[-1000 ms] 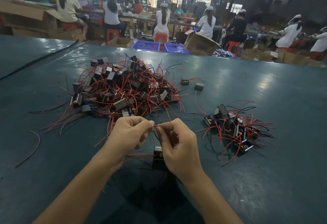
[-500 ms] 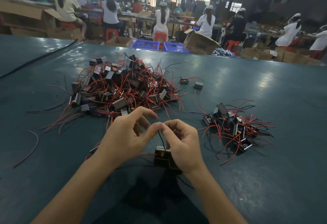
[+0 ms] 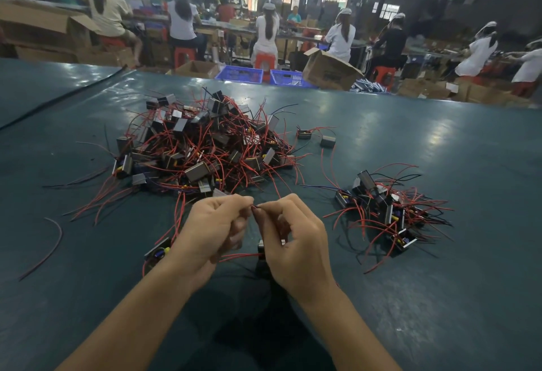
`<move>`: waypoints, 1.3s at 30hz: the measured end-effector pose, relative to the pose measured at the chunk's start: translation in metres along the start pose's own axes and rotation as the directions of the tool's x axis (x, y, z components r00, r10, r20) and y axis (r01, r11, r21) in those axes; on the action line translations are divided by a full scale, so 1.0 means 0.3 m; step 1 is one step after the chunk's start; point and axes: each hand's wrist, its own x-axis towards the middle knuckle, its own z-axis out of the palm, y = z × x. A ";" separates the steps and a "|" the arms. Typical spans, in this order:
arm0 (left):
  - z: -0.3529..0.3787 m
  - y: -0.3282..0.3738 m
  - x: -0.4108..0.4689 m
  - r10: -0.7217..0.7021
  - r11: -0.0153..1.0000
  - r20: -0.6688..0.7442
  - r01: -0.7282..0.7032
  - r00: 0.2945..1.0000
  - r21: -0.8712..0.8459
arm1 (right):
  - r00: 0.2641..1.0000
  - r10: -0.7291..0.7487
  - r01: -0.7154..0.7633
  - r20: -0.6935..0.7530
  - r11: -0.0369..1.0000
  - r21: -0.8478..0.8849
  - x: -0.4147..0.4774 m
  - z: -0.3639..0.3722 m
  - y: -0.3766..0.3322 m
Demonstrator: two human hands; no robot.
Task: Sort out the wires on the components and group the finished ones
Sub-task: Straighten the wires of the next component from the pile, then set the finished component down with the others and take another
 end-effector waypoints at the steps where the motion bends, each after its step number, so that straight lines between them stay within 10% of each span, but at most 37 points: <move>1: 0.002 0.003 0.002 -0.124 0.986 0.020 0.126 0.992 -0.112 | 1.000 -0.030 0.030 -0.003 0.999 -0.037 -0.002 0.001 0.003; 5: -0.001 0.009 0.003 -0.343 0.906 0.116 0.361 0.932 -0.220 | 1.000 -0.020 0.022 0.020 0.989 -0.146 -0.002 -0.007 0.009; 14: -0.012 0.041 -0.012 -0.152 0.988 0.025 0.152 0.988 -0.014 | 0.898 0.439 -0.420 -0.011 0.867 0.268 0.037 -0.028 0.022; 31: 0.003 0.022 -0.030 0.102 0.979 0.187 -0.132 0.977 0.157 | 0.762 0.423 -0.348 -0.491 0.906 0.241 0.206 -0.255 0.166; 39: -0.013 0.018 -0.008 -0.010 0.994 0.075 0.002 0.997 0.109 | 0.702 0.442 -0.528 -0.559 0.849 0.008 0.261 -0.364 0.340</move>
